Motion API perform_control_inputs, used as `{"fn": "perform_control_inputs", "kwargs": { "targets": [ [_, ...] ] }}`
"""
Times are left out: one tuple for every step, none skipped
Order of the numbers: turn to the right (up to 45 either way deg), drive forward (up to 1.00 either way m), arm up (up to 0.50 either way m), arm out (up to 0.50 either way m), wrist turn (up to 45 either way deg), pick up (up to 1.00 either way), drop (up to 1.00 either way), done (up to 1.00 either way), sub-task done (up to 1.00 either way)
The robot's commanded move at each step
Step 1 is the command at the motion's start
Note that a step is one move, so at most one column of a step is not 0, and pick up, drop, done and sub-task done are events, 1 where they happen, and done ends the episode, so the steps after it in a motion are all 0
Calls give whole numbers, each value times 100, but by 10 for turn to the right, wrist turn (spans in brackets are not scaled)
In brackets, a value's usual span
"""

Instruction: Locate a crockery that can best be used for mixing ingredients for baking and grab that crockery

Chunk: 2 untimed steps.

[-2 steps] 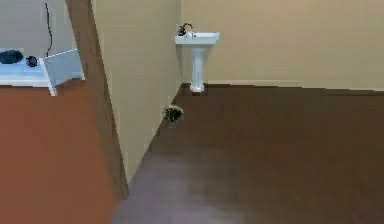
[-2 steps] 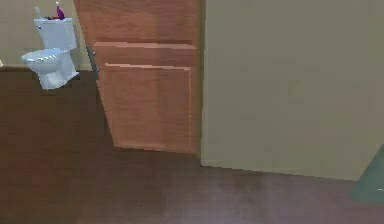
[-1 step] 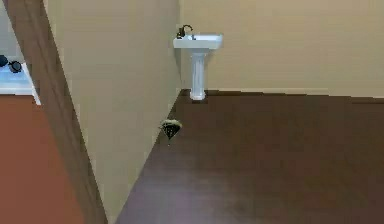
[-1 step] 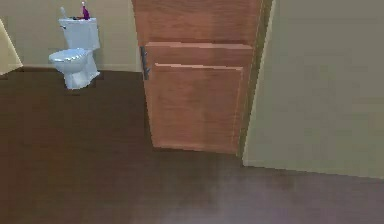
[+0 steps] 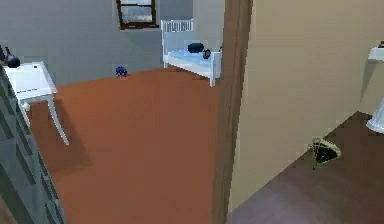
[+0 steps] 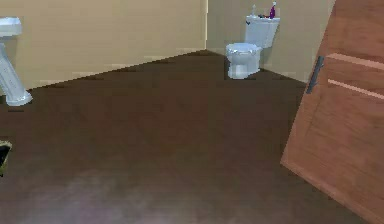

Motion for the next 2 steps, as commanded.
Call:
{"fn": "perform_control_inputs", "kwargs": {
  "targets": [
    [0, 60, 0, 0, 0, 0, 0, 0, 0],
    [-360, 0, 0, 0, 0, 0, 0, 0, 0]
  ]
}}
